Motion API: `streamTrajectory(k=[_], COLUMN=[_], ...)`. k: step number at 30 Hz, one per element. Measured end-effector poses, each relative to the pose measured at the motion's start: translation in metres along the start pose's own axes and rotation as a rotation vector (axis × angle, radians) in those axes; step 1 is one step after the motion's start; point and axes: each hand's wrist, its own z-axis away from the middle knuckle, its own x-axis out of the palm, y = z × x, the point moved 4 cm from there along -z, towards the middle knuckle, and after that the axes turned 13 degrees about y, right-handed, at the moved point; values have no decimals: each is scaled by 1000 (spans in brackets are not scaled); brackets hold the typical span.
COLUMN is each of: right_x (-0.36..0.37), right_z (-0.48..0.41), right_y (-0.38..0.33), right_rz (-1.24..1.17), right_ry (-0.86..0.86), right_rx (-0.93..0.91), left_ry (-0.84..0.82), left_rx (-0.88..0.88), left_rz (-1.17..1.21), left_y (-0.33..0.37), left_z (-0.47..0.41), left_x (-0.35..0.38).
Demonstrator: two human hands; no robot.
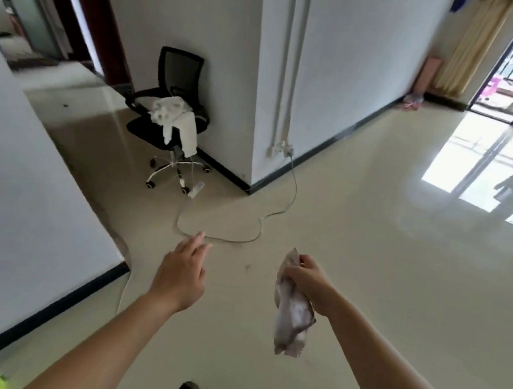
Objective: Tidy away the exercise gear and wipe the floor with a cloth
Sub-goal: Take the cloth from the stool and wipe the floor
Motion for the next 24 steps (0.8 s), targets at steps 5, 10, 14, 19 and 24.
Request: streamTrajectory(k=[5, 10, 14, 19, 24], right_x=[-85, -209, -316, -438, -557], right_z=[-88, -165, -204, -259, -340], right_y=[20, 26, 27, 85, 157], right_rz=[172, 341, 304, 220, 119], right_ry=[222, 464, 716, 911, 929], right_rx=[-53, 71, 100, 236, 309], left_ry=[-73, -111, -109, -123, -177], left_rx=[158, 302, 470, 630, 683], left_rz=[25, 117, 127, 144, 91], left_y=[75, 184, 299, 455, 599], left_z=[-121, -257, -353, -431, -486], left_x=[63, 95, 107, 162, 242])
